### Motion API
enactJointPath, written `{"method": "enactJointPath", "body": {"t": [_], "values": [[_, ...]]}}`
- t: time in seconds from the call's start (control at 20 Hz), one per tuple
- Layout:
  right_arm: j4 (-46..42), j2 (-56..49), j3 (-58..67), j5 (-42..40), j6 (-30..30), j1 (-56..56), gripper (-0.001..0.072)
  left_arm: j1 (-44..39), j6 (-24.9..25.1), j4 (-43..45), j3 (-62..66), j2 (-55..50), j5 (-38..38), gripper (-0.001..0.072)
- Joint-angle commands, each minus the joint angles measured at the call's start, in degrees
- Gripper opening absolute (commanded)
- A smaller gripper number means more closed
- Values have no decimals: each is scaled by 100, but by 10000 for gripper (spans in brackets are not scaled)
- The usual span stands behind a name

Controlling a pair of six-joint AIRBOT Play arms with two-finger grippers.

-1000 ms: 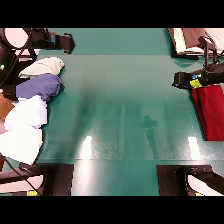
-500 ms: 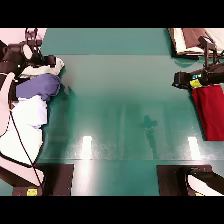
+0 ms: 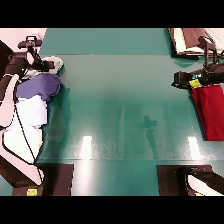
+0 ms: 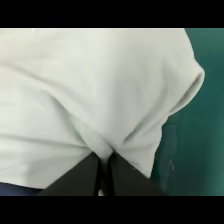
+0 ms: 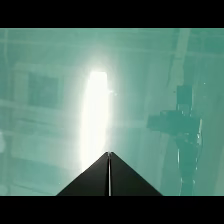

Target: Fold the shirts.

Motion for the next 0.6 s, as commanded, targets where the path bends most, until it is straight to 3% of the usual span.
{"method": "enactJointPath", "body": {"t": [0.0,0.25,0.4,0.55], "values": [[4,79,11,-48,0,7,18,7,149,4,590,201,-568,24],[-13,400,944,-223,-2,2,18,-417,826,0,1482,1917,-1215,24],[-63,540,1657,-365,-4,2,18,-1193,1370,0,1585,3056,-2151,23],[-59,640,2214,-348,-9,2,18,-2205,1397,-2,1582,3554,-2970,23]]}}
